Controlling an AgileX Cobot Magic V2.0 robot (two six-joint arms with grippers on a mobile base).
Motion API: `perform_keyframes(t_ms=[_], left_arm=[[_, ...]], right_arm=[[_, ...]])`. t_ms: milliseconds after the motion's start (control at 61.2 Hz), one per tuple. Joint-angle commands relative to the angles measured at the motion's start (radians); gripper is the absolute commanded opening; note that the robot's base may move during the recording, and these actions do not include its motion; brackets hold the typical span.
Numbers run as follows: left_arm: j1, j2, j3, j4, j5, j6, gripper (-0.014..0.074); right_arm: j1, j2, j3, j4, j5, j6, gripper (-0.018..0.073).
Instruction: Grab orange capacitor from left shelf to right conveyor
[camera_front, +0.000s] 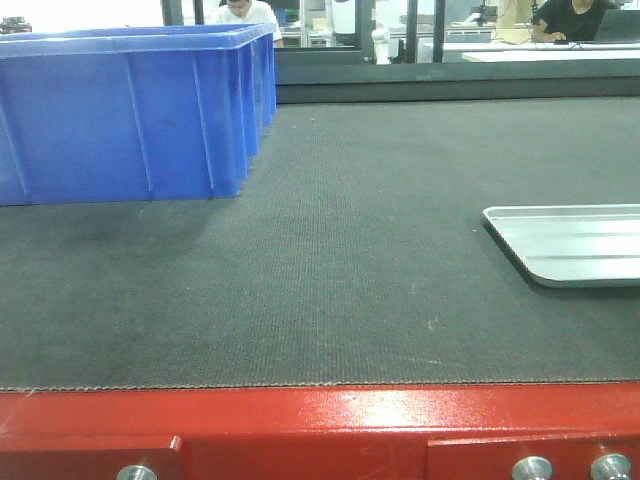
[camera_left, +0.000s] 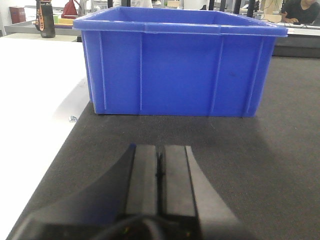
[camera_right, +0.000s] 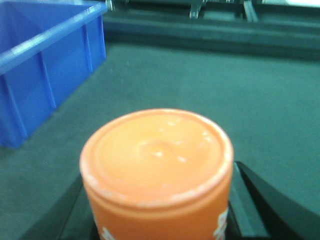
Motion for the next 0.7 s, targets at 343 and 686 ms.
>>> perform_keyframes(t_ms=[343,686], left_arm=[[0.001,-0.009,-0.004,-0.003,-0.088,-0.002,-0.0127],[0.001,-0.009,-0.004,-0.003,-0.088,-0.002,-0.0127]], right_arm=[[-0.03,0.328,0.196,-0.068,-0.714,-0.003,0.0109],[-0.194,0.527,0.238,-0.16,-0.975,0.078,0.0109]])
